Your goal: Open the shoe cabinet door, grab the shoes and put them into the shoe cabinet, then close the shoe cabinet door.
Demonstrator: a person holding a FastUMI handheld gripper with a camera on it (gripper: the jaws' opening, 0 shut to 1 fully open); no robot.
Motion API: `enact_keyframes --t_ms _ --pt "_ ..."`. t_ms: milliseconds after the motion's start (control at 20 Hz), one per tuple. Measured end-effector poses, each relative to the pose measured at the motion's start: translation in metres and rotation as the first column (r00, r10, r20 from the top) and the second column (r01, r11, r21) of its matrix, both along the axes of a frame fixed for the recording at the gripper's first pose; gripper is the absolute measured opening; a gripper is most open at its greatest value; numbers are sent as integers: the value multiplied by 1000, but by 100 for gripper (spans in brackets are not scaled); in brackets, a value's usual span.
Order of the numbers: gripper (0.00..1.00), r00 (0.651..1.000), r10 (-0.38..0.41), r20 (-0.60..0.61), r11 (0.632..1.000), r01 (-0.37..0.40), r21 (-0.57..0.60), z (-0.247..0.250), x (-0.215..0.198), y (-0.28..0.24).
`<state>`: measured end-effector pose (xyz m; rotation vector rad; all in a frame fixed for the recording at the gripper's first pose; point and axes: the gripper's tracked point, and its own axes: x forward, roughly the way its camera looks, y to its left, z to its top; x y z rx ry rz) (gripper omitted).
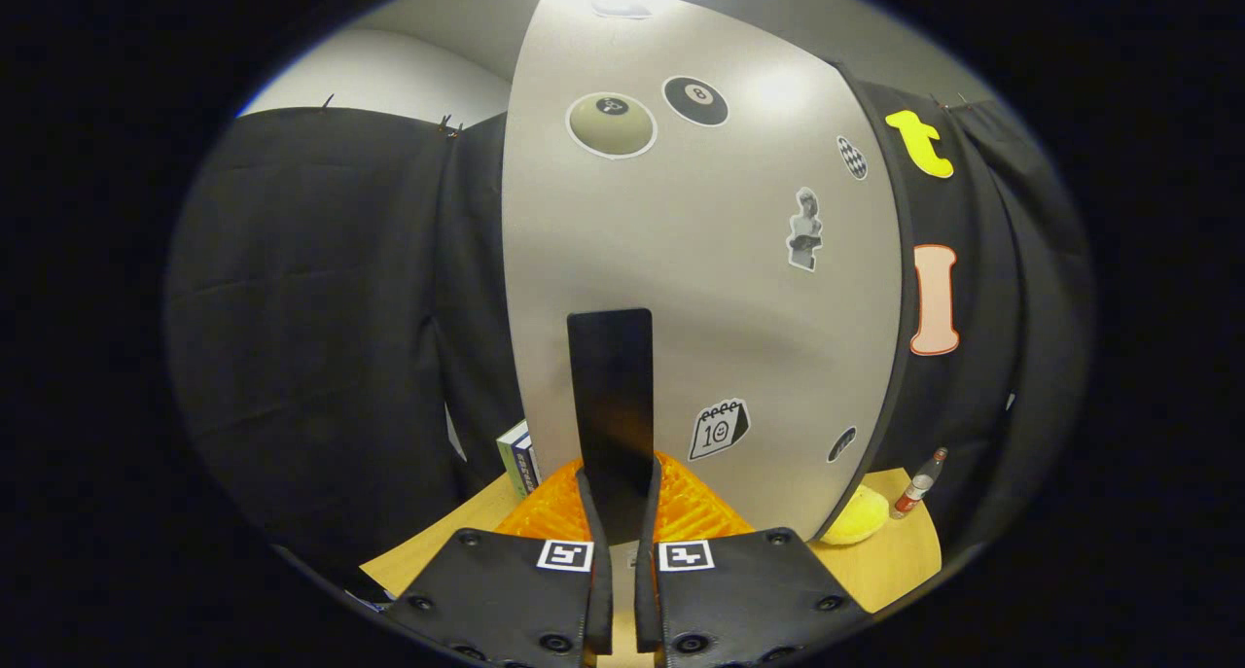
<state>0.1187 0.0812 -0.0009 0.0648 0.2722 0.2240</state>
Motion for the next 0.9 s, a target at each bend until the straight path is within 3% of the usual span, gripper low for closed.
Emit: enact_keyframes --t_ms 650,900 --pt "10 998 55 27 998 -56 42 -1 -21 -76" --pt "9 998 30 46 999 -32 42 3 -28 -108"
